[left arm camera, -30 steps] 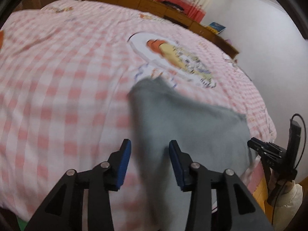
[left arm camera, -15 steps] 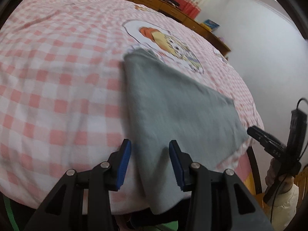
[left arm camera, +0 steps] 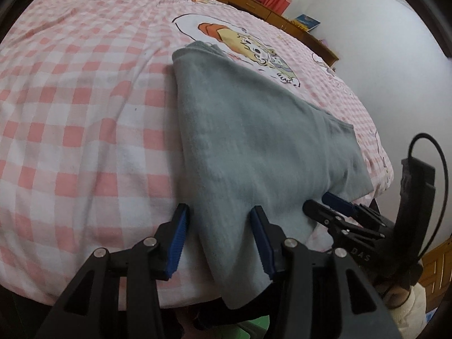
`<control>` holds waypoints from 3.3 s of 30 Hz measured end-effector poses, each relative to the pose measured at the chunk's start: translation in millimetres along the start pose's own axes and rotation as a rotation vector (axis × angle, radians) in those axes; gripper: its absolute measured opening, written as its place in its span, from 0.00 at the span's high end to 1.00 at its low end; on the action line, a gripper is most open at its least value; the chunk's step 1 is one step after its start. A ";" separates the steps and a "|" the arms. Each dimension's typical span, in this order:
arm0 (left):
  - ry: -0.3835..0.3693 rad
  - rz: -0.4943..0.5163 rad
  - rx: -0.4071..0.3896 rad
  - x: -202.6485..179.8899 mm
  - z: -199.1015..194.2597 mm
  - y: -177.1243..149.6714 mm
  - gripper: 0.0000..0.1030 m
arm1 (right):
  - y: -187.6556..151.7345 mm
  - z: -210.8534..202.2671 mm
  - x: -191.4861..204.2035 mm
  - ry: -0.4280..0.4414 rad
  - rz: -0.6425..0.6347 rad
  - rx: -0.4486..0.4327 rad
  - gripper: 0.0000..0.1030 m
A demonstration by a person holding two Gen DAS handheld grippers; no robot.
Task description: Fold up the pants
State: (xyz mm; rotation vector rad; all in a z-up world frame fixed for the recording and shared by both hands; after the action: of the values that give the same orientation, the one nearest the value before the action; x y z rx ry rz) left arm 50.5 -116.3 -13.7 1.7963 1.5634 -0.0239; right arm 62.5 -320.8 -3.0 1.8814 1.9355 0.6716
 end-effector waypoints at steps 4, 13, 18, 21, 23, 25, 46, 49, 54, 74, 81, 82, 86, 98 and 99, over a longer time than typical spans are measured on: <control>-0.012 -0.005 -0.008 -1.2 1.1 -1.4 0.47 | -3.8 4.1 10.9 0.035 -0.041 0.017 0.13; -0.094 -0.066 -0.012 3.8 4.7 7.0 0.40 | -8.2 -13.9 9.9 0.042 -0.026 0.007 0.29; -0.068 -0.047 -0.044 -0.1 3.4 4.8 0.40 | -11.1 -32.8 -2.1 0.160 0.079 -0.008 0.59; -0.051 -0.028 -0.068 -1.8 4.1 3.9 0.41 | -13.5 -41.8 -4.6 0.150 0.104 -0.029 0.60; -0.038 -0.018 -0.066 -2.8 2.9 3.7 0.42 | -12.1 -46.9 -6.2 0.142 0.110 -0.047 0.60; -0.021 -0.005 -0.066 -3.6 2.3 2.9 0.47 | -10.2 -50.8 -8.1 0.140 0.118 -0.061 0.60; -0.126 0.219 -0.194 -109.1 -59.3 30.7 0.87 | -3.2 -99.7 -59.6 0.217 0.264 -0.216 0.61; -0.151 0.244 -0.191 -133.7 -52.9 40.4 0.87 | -5.0 -102.0 -72.7 0.207 0.278 -0.225 0.60; -0.187 0.308 -0.152 -177.0 -19.4 54.1 0.87 | -8.2 -102.6 -98.9 0.184 0.310 -0.233 0.60; -0.209 0.362 -0.004 -204.8 66.1 52.2 0.57 | 27.6 -84.7 -116.2 0.208 0.261 -0.191 0.58; -0.134 0.311 -0.081 -174.4 39.1 60.3 0.53 | 61.1 -57.2 -100.8 0.197 0.169 -0.153 0.52; -0.117 0.294 -0.087 -166.8 37.5 61.7 0.53 | 63.4 -51.9 -99.4 0.191 0.160 -0.142 0.52; -0.068 0.224 -0.094 -138.2 33.7 64.7 0.53 | 68.2 -34.2 -96.6 0.214 0.156 -0.097 0.52; -0.078 0.136 -0.089 -109.9 31.8 65.1 0.49 | 67.9 -80.0 -120.3 0.097 0.165 -0.214 0.91; -0.087 0.131 -0.083 -112.0 35.1 65.3 0.47 | 64.1 -72.9 -126.7 0.050 0.169 -0.194 0.91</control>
State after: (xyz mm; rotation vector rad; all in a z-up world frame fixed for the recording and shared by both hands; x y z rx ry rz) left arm 93.4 -228.6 46.2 1.8051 1.3640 0.0247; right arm 80.9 -453.3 84.2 1.9357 1.6847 0.9295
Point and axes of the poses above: each gripper's, at about its wrist camera, not at the fingertips, and z roughly the way its jaws point, x to its left, y to its top, the point moved 4 cm from there along z, roughly the way its jaws point, and after that the axes turned 4 degrees about -y, right-handed, at the moved point
